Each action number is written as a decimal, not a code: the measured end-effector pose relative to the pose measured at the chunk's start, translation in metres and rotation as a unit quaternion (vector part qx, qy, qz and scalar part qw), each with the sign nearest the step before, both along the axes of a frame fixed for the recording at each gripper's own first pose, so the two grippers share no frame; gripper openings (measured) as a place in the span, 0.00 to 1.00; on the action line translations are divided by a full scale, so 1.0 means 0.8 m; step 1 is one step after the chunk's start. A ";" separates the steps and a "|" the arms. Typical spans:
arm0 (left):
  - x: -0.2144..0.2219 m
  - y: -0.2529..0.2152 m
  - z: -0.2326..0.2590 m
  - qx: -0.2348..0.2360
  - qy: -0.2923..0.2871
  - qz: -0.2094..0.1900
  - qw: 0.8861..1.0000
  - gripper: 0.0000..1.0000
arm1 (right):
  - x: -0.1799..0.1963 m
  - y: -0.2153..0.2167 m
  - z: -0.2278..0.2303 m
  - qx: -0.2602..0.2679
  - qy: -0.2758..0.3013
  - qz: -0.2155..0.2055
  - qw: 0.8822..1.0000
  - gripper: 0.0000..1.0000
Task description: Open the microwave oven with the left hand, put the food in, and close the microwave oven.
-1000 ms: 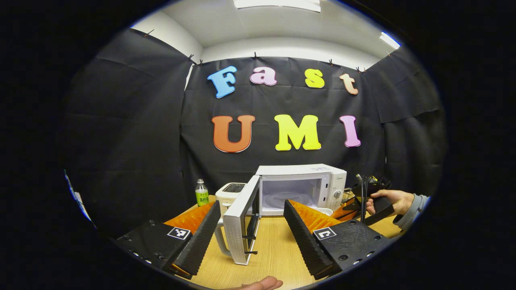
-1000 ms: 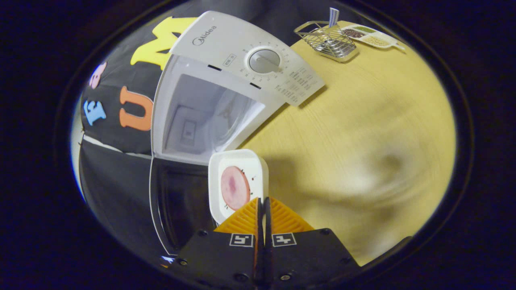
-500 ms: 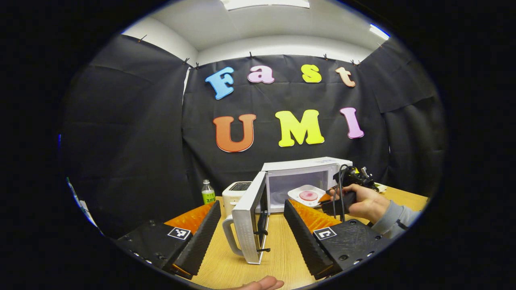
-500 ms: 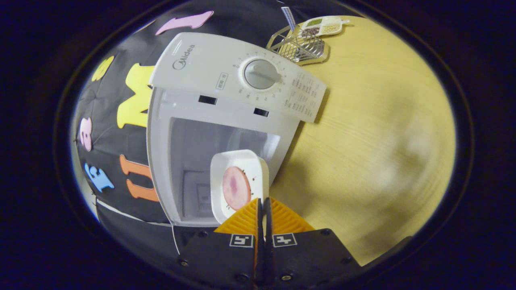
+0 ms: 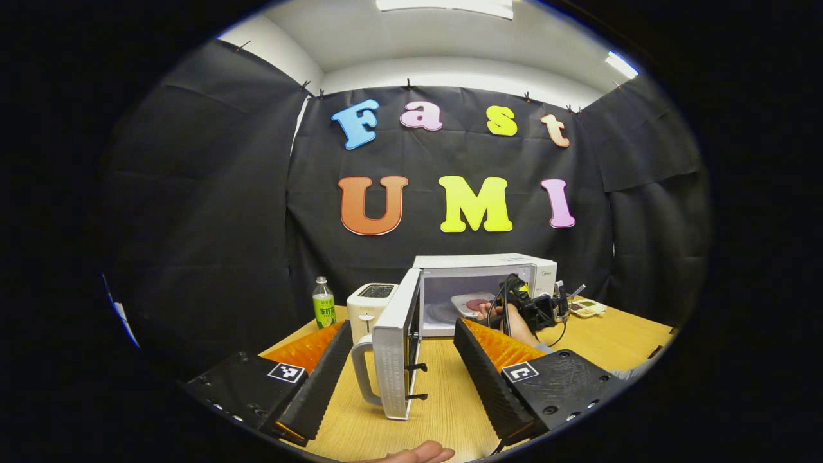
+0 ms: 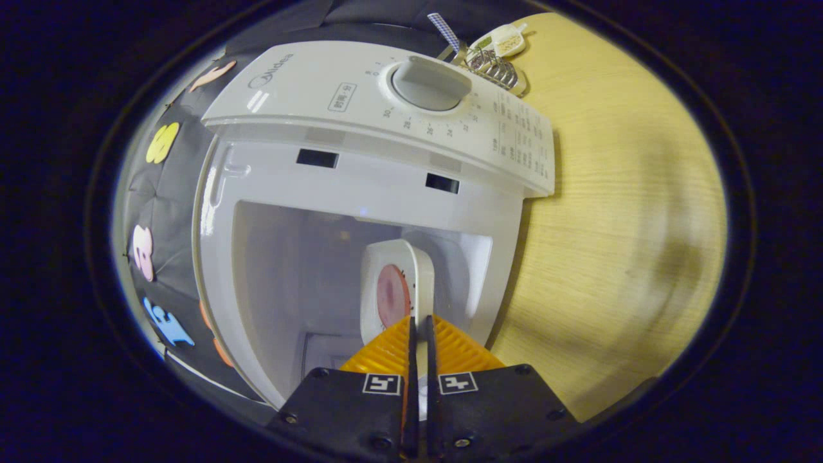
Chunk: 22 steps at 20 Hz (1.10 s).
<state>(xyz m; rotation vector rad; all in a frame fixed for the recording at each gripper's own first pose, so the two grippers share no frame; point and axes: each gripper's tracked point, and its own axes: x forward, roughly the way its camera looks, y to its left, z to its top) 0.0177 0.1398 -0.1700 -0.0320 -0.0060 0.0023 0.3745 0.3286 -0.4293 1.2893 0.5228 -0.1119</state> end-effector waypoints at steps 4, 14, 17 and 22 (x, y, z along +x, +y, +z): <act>0.000 0.014 -0.009 -0.007 0.004 0.007 1.000 0.95 | 0.019 0.004 -0.005 -0.021 -0.020 -0.023 0.999 0.02; -0.011 0.031 -0.016 -0.010 0.005 0.027 1.000 0.95 | -0.009 0.046 0.008 -0.111 -0.077 0.081 0.988 0.28; -0.017 0.044 -0.020 -0.008 0.007 0.041 0.999 0.95 | -0.058 0.051 0.011 -0.144 -0.075 0.143 0.976 0.55; -0.032 0.065 -0.015 0.018 -0.001 0.063 0.998 0.95 | -0.123 0.016 0.050 -0.200 -0.123 0.207 0.950 1.00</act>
